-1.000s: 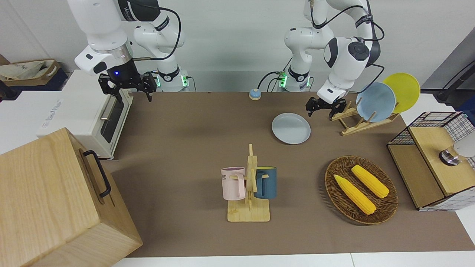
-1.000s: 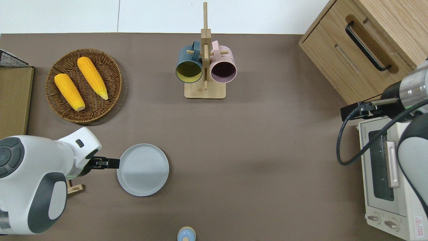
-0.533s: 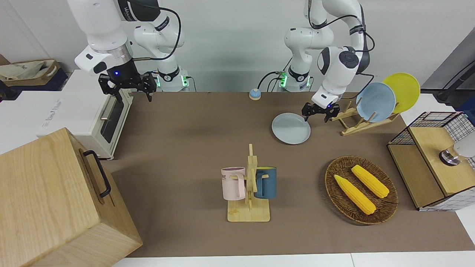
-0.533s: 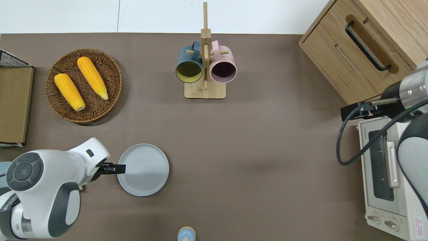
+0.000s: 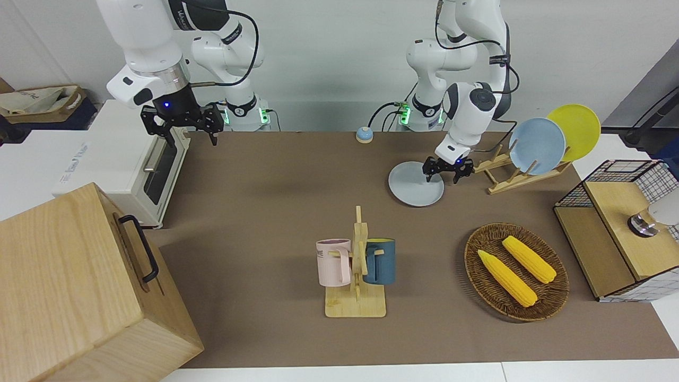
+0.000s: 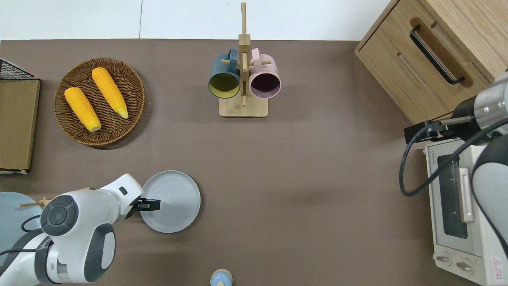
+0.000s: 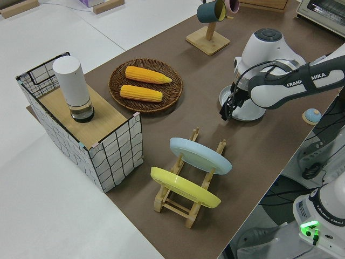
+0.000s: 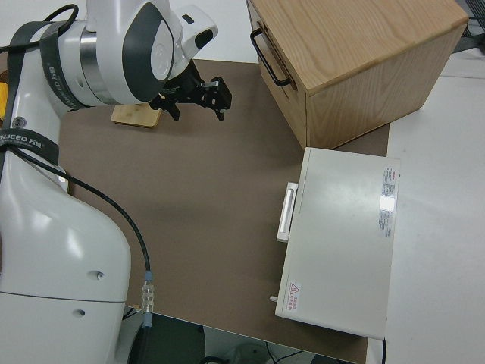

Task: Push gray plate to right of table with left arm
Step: 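Lower the left gripper onto the gray plate's rim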

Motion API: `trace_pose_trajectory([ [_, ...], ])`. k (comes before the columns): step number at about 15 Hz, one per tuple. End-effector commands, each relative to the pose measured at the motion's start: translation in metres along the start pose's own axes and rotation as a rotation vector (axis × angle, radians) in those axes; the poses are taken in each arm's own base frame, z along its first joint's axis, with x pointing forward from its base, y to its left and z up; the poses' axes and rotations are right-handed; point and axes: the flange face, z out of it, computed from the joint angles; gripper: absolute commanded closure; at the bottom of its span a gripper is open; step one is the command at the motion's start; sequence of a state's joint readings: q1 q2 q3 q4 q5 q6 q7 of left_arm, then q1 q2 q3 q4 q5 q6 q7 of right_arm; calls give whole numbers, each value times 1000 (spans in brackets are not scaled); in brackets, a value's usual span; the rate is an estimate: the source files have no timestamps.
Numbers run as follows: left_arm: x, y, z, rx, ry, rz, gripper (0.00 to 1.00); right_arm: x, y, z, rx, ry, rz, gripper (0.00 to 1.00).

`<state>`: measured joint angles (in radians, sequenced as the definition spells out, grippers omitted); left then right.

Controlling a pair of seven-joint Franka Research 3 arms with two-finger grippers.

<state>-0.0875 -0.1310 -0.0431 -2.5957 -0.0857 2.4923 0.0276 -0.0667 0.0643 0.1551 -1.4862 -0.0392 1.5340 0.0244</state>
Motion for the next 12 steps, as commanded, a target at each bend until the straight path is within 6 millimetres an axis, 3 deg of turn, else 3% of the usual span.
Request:
trace_pose_trajectory([
  [1,-2,2,3,-9,11,-17,5,-3,0,-3,6,-4,3,17],
  [5,-2,2,6,-8,4,-17,13,-3,0,-3,6,-4,3,17],
  [7,-2,2,6,-8,4,-19,121,-3,0,-3,6,-4,3,17],
  [10,-2,2,6,-8,6,-48,658,-3,0,-3,6,-4,3,17],
  [12,-2,2,6,-8,7,-49,939,-3,0,-3,6,-4,3,17],
])
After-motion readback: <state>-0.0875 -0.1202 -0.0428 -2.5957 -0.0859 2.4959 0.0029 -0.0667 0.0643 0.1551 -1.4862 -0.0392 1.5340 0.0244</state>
